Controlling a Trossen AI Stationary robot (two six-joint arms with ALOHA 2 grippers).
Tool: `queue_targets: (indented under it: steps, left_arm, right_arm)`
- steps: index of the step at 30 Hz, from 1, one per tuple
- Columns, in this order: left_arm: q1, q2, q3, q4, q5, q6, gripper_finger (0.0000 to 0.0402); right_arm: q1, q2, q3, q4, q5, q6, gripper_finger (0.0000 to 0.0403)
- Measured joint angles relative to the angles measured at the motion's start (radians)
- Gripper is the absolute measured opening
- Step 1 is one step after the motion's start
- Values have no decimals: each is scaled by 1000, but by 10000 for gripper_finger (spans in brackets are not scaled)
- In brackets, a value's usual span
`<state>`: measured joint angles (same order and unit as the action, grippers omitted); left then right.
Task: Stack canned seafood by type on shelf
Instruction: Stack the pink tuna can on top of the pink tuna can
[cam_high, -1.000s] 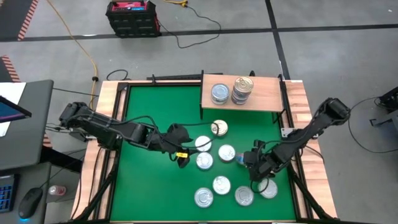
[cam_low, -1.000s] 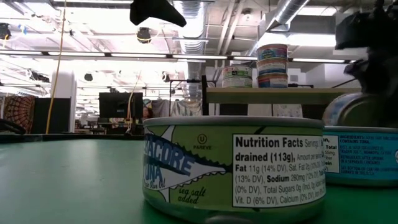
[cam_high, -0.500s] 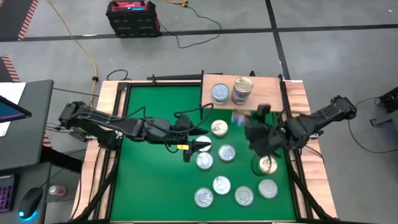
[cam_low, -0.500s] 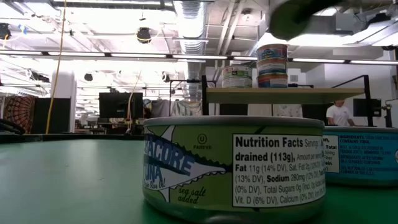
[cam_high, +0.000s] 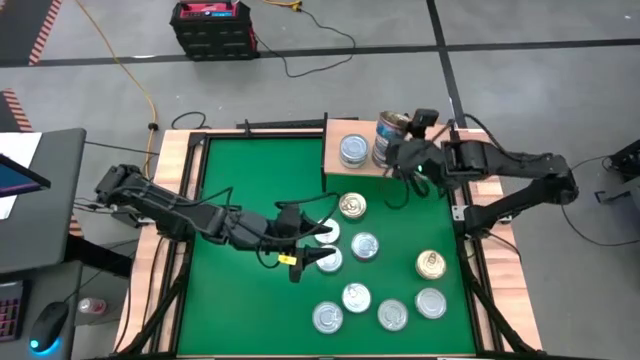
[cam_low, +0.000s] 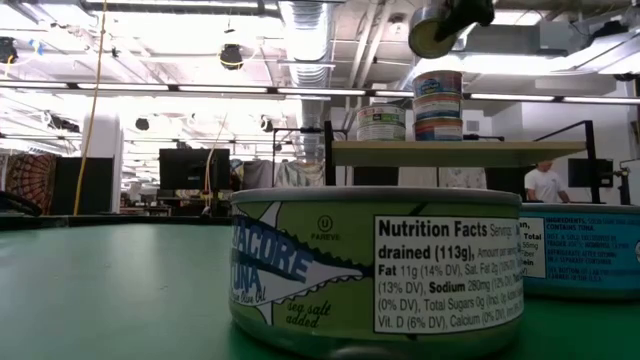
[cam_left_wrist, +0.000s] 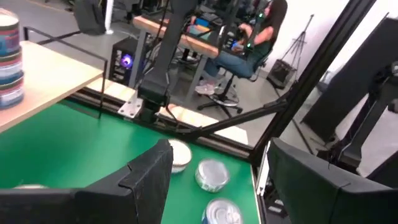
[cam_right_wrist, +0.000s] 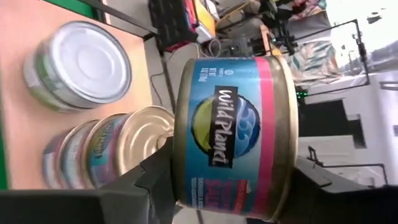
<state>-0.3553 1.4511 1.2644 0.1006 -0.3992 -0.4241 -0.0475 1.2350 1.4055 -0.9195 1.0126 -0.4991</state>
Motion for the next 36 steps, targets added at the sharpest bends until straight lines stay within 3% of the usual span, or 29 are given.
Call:
queue_targets:
  steps: [5,13,24,30,36]
  left_arm:
    - [-21,-21,0,-87,-47,-24,251]
    - [-37,-81,0,-152,-120,-32,251]
    - [-36,-130,1,-198,-131,-29,251]
    - [-37,-138,0,-211,-126,-29,251]
    - [-37,-138,0,-223,-117,-33,251]
  right_arm:
    - [-98,0,0,-6,-164,4,226]
    - [-120,8,0,-11,-181,-16,235]
    - [-152,15,0,-9,-197,-50,231]
    - [-151,15,0,-26,-328,-55,258]
    - [-151,10,0,-31,-356,-45,271]
